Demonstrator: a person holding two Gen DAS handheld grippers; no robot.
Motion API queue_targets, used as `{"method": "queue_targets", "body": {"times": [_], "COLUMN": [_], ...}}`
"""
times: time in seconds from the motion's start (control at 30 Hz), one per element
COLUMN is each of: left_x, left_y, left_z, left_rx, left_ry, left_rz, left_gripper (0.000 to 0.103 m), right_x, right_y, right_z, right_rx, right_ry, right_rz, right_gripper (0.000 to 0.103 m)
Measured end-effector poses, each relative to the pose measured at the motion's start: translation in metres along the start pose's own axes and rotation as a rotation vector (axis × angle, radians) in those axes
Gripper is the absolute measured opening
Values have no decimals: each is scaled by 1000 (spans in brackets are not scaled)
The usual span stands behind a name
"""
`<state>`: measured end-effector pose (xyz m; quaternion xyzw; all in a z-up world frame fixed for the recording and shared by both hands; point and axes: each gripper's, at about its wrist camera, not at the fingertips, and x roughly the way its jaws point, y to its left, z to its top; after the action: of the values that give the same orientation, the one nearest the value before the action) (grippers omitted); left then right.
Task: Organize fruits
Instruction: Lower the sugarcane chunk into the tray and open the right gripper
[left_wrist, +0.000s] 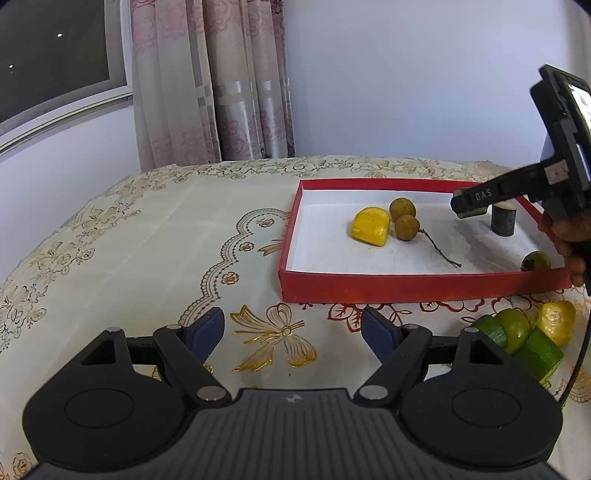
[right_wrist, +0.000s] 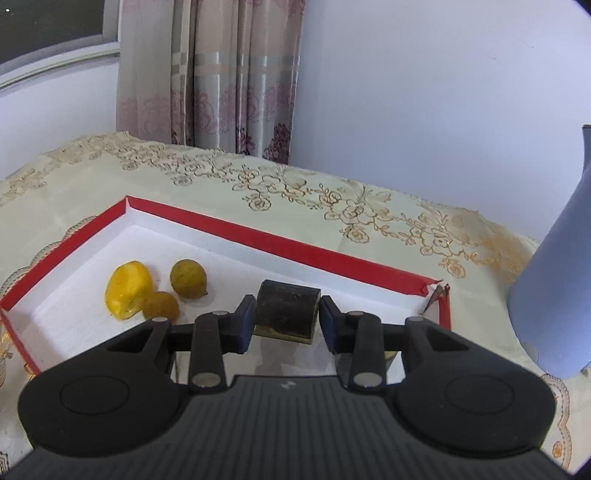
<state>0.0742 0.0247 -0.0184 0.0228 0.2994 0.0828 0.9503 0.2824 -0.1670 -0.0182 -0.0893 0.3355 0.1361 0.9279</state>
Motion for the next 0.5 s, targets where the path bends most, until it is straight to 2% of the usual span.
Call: {"method": "queue_targets", "body": {"times": [0.5], "left_x": [-1], "left_y": [1], "left_z": [0], "left_rx": [-1], "left_ry": [0], "left_rz": [0], "left_gripper": [81], "right_x": [-6], "right_y": [4], "right_z": [0], "right_rx": [-13], "right_ry": [-1], "right_rz": [-7], "right_gripper": [34]}}
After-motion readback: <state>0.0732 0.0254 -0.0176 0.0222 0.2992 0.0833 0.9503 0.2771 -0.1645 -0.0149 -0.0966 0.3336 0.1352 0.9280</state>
